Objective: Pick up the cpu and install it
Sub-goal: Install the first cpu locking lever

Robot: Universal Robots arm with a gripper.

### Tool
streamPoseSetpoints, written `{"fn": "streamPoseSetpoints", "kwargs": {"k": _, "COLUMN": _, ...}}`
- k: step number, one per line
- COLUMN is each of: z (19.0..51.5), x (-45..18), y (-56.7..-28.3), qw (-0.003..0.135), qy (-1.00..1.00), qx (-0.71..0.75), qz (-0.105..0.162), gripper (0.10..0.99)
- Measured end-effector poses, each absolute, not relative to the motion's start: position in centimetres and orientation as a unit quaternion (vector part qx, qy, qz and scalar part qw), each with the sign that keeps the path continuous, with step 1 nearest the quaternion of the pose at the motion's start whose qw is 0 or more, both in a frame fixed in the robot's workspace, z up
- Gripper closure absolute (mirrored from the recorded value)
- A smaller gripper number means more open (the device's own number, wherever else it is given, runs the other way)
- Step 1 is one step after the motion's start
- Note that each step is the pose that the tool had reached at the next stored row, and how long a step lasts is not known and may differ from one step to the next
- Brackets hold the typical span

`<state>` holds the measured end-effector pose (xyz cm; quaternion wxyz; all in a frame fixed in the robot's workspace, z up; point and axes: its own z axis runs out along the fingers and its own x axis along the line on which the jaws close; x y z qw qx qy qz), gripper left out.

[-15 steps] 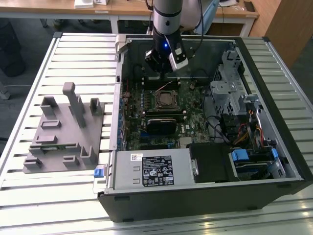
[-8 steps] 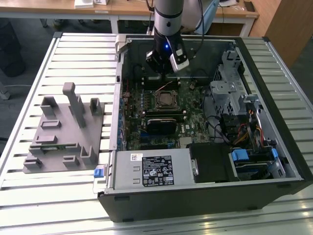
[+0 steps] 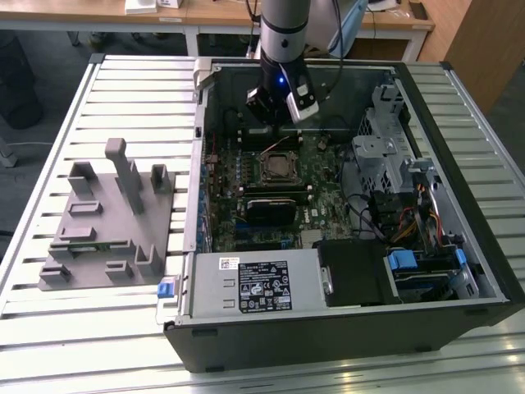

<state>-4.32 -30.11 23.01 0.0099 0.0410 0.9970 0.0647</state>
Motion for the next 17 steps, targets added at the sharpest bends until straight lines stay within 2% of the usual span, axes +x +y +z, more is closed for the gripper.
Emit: {"fn": "streamPoseSetpoints", "kwargs": {"k": 17, "z": 22.39, "x": -3.41, "y": -29.69, "qw": 0.010, "qy": 0.997, "qx": 0.038, "qz": 0.065, "gripper": 0.980}}
